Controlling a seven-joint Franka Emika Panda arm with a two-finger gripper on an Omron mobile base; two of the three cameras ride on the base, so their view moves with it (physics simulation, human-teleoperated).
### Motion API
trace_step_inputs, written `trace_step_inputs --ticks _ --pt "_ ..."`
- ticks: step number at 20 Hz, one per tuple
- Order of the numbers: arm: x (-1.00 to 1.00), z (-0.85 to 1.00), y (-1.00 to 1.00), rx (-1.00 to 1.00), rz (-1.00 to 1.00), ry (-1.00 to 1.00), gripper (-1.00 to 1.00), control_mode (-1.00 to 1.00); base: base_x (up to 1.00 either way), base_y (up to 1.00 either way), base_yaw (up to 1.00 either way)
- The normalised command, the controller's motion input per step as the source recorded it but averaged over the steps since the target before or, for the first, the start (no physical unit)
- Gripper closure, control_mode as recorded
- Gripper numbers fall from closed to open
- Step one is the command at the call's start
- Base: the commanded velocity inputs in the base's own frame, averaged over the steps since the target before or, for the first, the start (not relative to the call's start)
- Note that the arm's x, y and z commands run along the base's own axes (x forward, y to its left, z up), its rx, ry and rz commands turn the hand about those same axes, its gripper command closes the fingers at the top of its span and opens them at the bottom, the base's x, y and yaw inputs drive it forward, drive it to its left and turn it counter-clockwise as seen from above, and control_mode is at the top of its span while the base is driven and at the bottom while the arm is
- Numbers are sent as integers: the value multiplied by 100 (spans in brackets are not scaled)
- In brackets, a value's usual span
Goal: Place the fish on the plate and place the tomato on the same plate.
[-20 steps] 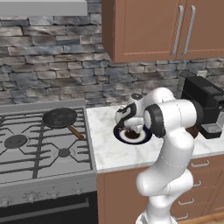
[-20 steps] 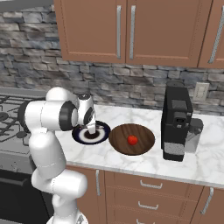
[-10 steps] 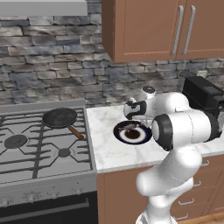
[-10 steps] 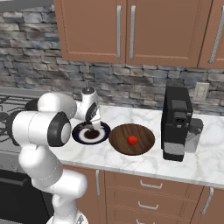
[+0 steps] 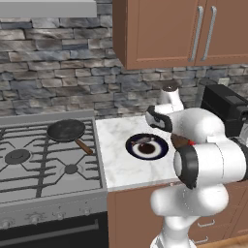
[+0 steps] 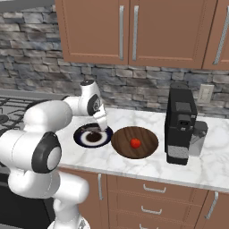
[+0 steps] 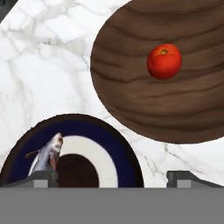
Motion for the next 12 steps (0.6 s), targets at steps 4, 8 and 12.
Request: trace_step_inputs --ticks 4,8,12 --pt "-72 9 -76 -4 0 3 -100 -100 0 0 0" --pt "-69 5 -76 0 1 0 -100 -100 0 0 0" --pt "-37 1 -66 1 8 0 -100 -100 0 0 0"
